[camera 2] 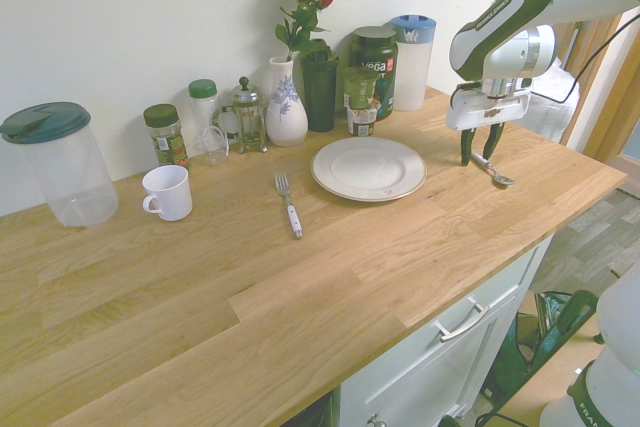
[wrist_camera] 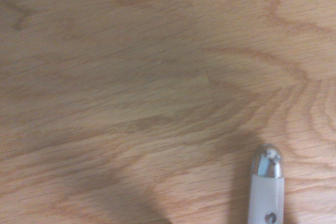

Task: Put the spoon into the plate

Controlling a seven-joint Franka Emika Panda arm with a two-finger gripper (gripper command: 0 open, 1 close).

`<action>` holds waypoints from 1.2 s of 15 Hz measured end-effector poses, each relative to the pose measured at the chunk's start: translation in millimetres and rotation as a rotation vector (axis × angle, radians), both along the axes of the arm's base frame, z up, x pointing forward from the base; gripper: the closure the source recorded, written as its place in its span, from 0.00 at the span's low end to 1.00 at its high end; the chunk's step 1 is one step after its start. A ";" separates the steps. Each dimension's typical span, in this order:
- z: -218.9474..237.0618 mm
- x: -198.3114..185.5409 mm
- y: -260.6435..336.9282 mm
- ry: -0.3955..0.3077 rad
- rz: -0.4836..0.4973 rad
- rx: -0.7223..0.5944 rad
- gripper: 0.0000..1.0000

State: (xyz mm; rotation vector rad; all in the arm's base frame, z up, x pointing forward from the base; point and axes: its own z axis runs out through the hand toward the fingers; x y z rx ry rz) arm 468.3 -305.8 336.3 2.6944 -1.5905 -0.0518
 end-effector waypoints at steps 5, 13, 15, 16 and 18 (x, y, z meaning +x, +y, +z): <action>-0.3 -0.4 -0.9 -0.003 -0.001 0.005 1.00; 0.7 -4.1 -7.3 -0.010 0.000 0.008 1.00; 8.2 -2.1 -7.1 -0.024 0.003 0.007 1.00; 21.9 0.5 -6.4 -0.041 0.008 0.004 1.00; 62.8 7.1 5.1 -0.080 0.034 0.003 1.00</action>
